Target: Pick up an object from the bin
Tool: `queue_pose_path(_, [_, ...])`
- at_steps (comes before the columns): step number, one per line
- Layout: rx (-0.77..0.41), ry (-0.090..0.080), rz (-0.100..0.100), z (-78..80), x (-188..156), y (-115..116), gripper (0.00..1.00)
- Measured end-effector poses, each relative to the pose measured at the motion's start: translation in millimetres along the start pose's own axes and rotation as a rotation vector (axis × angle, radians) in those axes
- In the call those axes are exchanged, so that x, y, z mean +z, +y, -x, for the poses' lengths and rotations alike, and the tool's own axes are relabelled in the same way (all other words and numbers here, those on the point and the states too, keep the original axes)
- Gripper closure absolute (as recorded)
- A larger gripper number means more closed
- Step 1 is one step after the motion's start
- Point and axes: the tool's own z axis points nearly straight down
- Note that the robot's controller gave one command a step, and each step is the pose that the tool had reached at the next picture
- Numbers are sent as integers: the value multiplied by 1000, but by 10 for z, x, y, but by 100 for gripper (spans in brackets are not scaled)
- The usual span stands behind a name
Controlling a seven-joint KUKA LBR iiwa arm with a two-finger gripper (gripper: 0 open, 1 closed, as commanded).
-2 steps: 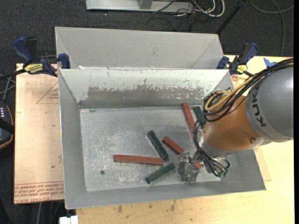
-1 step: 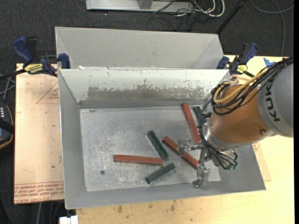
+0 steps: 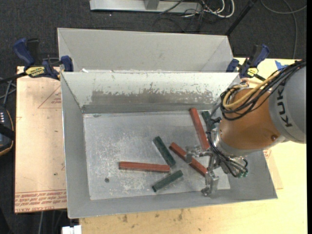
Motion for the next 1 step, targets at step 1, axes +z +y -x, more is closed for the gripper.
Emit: queue_pose_path(1, [30, -3, -1, 466, 365, -346, 0])
